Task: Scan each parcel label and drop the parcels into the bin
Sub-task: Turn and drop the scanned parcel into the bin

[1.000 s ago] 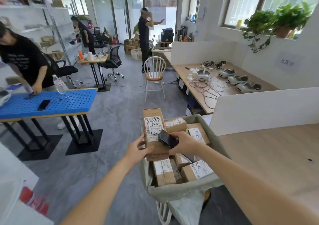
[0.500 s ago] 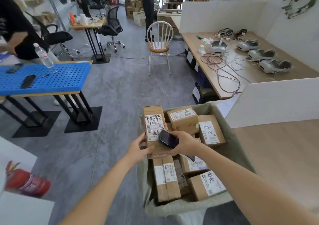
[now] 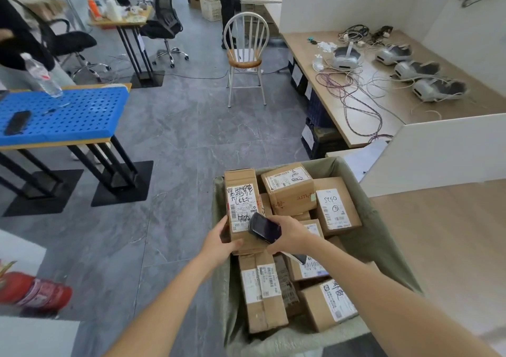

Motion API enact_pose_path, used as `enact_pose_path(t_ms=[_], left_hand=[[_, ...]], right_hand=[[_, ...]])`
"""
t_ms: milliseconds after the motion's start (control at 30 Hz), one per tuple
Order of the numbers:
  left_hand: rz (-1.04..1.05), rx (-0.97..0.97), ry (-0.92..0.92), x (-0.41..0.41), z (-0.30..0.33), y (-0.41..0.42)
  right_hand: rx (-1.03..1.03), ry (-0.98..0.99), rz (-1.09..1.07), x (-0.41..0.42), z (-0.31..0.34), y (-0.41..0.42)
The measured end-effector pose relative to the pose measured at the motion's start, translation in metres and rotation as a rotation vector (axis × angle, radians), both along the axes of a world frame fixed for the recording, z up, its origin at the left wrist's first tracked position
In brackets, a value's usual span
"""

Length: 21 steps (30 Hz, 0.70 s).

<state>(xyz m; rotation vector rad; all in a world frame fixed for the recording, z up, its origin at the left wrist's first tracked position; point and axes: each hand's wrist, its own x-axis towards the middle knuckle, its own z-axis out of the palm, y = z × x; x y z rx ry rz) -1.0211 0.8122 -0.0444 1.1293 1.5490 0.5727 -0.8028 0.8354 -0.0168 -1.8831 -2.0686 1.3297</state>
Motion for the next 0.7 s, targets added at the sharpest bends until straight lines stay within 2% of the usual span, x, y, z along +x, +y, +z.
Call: enact_pose_path(t_ms=[333,567,700], left_hand=[[0.02,0.02,0.065,-0.017,0.026,-0.002],[-0.18,0.229,0.271,-0.027,0.072,-0.021],[-0.34,0.389,0.375,-0.02,0.104,-0.047]], right_hand=[[0.059,-0.03,-0.056,0.013,0.023,-0.012],[0.208,-0.099,-0.165,0.021,0.075,-0.053],[0.308,-0.214,-0.23,0.026,0.119,-0.102]])
